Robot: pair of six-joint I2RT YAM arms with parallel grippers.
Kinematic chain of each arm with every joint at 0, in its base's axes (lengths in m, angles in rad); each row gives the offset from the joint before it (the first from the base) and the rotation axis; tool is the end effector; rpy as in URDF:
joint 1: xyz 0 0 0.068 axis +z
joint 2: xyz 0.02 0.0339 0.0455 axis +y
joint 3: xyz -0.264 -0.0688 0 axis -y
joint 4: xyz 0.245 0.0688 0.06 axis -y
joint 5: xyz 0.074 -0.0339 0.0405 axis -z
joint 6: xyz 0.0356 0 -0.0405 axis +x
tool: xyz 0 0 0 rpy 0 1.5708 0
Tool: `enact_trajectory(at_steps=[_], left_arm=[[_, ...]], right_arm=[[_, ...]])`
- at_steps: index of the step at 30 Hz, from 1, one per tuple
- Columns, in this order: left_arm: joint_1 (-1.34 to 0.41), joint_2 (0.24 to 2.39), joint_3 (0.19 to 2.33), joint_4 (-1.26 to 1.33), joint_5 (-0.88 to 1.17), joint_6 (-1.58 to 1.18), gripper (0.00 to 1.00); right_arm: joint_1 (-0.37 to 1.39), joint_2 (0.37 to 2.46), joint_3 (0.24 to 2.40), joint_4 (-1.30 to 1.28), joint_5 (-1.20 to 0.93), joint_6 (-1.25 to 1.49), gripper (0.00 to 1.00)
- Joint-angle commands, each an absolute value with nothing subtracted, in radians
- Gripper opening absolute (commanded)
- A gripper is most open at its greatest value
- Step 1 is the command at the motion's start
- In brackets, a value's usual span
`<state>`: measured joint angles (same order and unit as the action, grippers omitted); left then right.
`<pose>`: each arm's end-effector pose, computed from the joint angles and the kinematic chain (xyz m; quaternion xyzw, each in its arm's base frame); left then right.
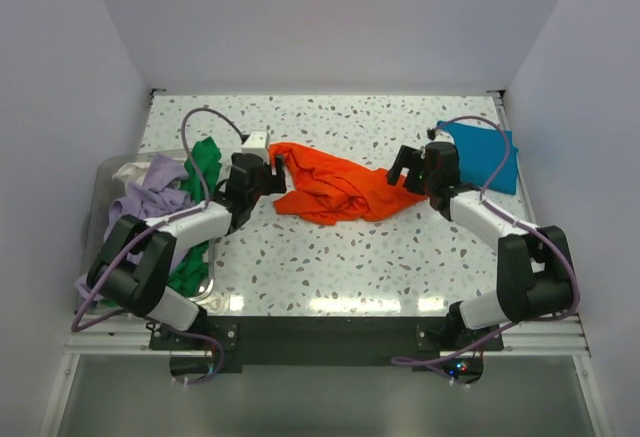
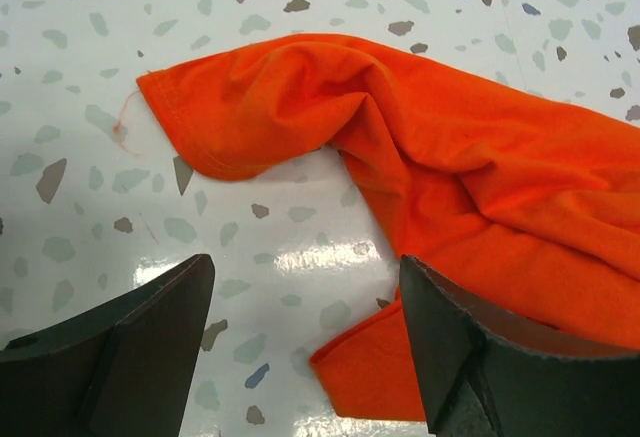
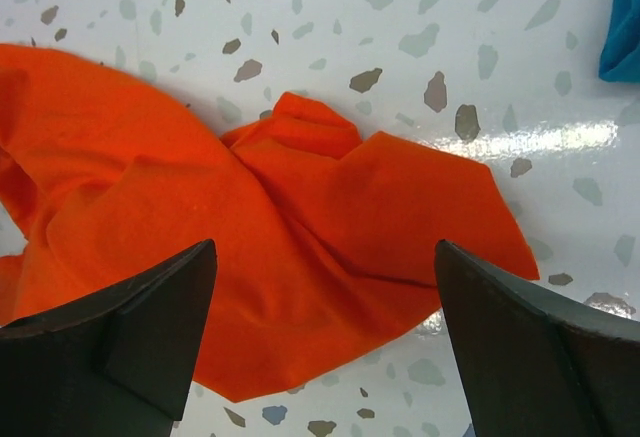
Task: Fold and stack the t-shirts
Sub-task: Move the tshirt to the center of the board, then flatten the tshirt out
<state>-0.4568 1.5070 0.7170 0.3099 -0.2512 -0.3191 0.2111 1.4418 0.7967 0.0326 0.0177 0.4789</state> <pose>0.2861 -0.1308 0.1951 -0.0065 0.8507 -0.0955 0.5169 0.3009 0.0638 0.2129 0.1225 0.8789 0.1485 0.4365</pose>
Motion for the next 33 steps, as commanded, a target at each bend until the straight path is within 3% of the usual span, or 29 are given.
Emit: enact_trajectory(at_steps=[1, 8, 27, 29, 30, 32, 33], left_arm=[[-0.414, 1.489, 0.712, 0.442, -0.305, -0.313, 0.80], [-0.288, 1.652, 0.811, 0.443, -0.206, -0.305, 0.79], [-0.272, 1.925, 1.066, 0.448, -0.028, -0.307, 0.79], [-0.272, 1.959, 1.087, 0.451, -0.005, -0.311, 0.78], [-0.273, 1.970, 1.094, 0.451, 0.018, -0.314, 0.76], [-0.272, 1.996, 1.106, 0.454, 0.029, -0.316, 0.69], [-0.272, 2.005, 1.108, 0.453, 0.040, -0.314, 0.63]], right_arm=[[0.244, 1.459, 0.831, 0.003, 0.064, 0.459, 0.92], [0.331, 1.422, 0.811, 0.003, 0.089, 0.453, 0.92], [0.445, 1.607, 0.857, -0.023, 0.035, 0.445, 0.93], [0.445, 1.627, 0.880, -0.032, 0.041, 0.439, 0.89], [0.443, 1.635, 0.890, -0.038, 0.043, 0.434, 0.77], [0.445, 1.654, 0.920, -0.057, 0.061, 0.428, 0.69], [0.443, 1.660, 0.933, -0.061, 0.063, 0.422, 0.59]])
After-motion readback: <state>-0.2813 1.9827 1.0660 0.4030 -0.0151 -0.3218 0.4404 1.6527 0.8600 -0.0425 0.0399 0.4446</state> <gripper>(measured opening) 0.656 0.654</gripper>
